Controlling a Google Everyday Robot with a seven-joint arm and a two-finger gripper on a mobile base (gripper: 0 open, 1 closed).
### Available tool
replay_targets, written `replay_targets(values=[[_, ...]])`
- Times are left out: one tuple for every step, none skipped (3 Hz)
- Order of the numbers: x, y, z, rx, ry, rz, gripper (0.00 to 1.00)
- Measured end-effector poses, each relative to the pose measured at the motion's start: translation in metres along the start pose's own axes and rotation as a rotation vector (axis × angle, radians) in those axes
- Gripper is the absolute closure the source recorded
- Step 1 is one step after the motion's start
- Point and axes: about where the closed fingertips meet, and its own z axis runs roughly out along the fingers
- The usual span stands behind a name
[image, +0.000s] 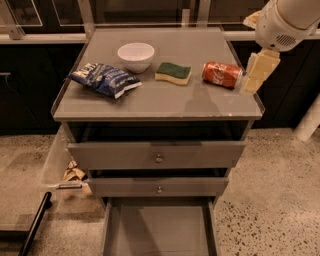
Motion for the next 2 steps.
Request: replay_targets(values=[[-0.001,-0.012,0.019,0.031,-0.109,0.072,0.00],[-0.001,-0.030,0.046,0.034,-0.250,0.172,0.00]])
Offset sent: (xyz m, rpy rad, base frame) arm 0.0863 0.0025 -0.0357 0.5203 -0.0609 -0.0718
